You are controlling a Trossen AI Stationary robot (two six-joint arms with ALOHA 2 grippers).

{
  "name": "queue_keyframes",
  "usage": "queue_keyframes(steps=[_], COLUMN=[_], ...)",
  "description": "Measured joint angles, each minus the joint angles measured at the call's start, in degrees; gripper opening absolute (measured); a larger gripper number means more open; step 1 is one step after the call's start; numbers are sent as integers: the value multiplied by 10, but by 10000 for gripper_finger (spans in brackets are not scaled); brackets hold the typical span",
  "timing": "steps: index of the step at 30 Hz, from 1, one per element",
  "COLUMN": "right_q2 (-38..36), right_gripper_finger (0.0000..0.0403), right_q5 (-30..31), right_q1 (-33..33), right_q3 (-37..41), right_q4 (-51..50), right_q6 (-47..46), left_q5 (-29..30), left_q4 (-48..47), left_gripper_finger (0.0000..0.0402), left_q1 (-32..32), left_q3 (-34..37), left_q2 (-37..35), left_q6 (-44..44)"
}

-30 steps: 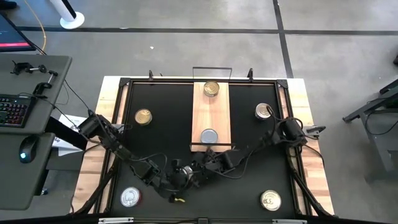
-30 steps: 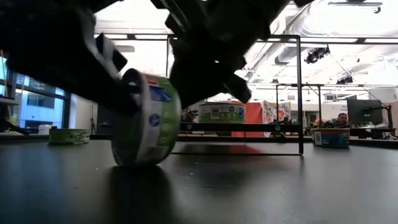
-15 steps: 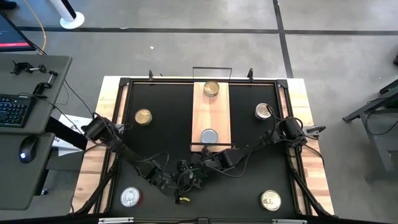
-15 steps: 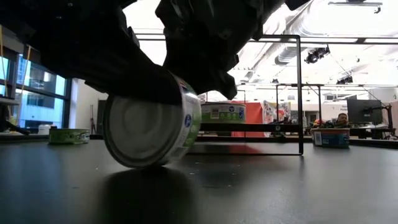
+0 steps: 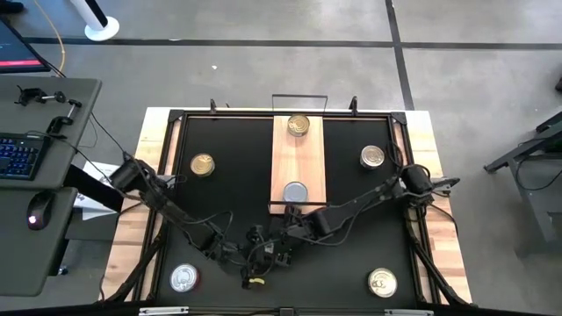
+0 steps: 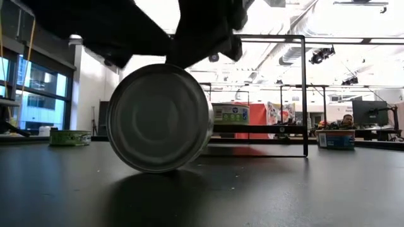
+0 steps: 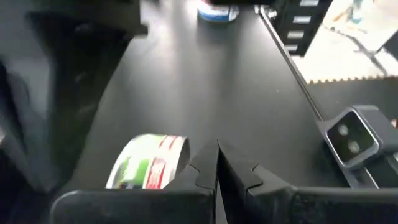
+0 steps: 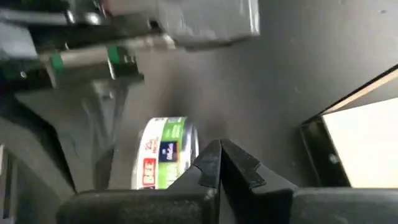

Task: Stack canned seafood by type on shelf
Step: Stack the white-green tuna can on top of the other white-green tuna can on the shelf

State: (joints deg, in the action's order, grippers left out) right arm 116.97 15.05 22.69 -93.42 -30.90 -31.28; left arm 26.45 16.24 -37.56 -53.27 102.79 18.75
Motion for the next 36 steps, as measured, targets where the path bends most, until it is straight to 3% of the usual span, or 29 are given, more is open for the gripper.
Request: queue_keyframes(steps=[6, 11, 14, 17, 22, 26, 32, 36], right_q2=[-2, -2, -2, -1, 17, 41, 68, 79], right_gripper_finger=[0, 7, 39, 98, 215, 278, 300, 300], right_q5=[-3, -8, -30, -49, -49, -53, 9, -5], right_q1=[35, 50, 51, 51, 51, 51, 47, 39], right_q3=[-87, -137, -143, -134, -133, -133, -132, -132], right_q4=[-99, -148, -137, -134, -133, -149, -166, -164], right_q6=[24, 33, 35, 49, 52, 56, 35, -1], left_q5=[30, 155, 213, 240, 247, 247, 251, 251], left_q4=[-174, -355, -441, -508, -533, -533, -532, -532], left_gripper_finger=[0, 0, 0, 0, 0, 0, 0, 0], left_q1=[-35, -87, -114, -142, -181, -208, -227, -226], left_q3=[0, 0, 0, 1, 1, 1, 1, 1], left_q2=[-114, -216, -259, -283, -284, -270, -253, -251], left_q6=[10, 84, 157, 232, 312, 361, 398, 397])
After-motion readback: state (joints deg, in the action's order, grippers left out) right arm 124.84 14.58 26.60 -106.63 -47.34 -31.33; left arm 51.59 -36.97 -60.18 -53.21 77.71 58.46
